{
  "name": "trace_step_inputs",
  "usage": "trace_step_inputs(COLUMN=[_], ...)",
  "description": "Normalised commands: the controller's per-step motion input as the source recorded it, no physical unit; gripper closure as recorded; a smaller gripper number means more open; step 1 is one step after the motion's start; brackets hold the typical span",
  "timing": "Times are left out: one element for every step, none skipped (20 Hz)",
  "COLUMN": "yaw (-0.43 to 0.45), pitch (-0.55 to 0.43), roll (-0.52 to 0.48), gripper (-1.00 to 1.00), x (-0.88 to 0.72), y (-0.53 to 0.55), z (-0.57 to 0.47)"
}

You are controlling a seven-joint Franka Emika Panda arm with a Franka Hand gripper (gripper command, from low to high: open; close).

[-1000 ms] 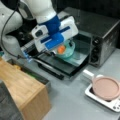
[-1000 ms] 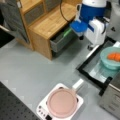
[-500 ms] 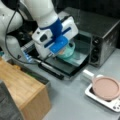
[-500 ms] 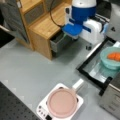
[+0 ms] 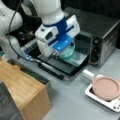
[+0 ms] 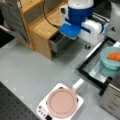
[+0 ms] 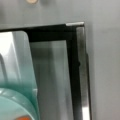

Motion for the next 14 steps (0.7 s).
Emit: trace_step_inputs(yaw=[0.211, 0.209, 0.209, 0.208, 0.208, 0.208, 0.208, 0.263, 0.277, 0.279, 0.273, 0.263, 0.252, 0.242], pitch=[0.216, 0.213, 0.211, 0.21, 0.21, 0.21, 0.21, 0.249, 0.258, 0.26, 0.258, 0.256, 0.252, 0.25], roll=[-0.099, -0.099, -0.098, -0.098, -0.098, -0.098, -0.098, -0.162, -0.179, -0.181, -0.174, -0.162, -0.15, -0.139], gripper=[-1.0, -1.0, -1.0, -1.0, -1.0, -1.0, -1.0, -1.0, -1.0, -1.0, -1.0, -1.0, -1.0, -1.0], x=[0.19, 0.19, 0.19, 0.19, 0.19, 0.2, 0.2, 0.2, 0.2, 0.2, 0.21, 0.21, 0.21, 0.22], y=[-0.05, -0.05, -0.05, -0.05, -0.05, -0.05, -0.05, -0.05, -0.04, -0.04, -0.04, -0.03, -0.03, -0.02], z=[0.13, 0.13, 0.13, 0.13, 0.13, 0.13, 0.13, 0.14, 0.15, 0.16, 0.17, 0.17, 0.17, 0.17])
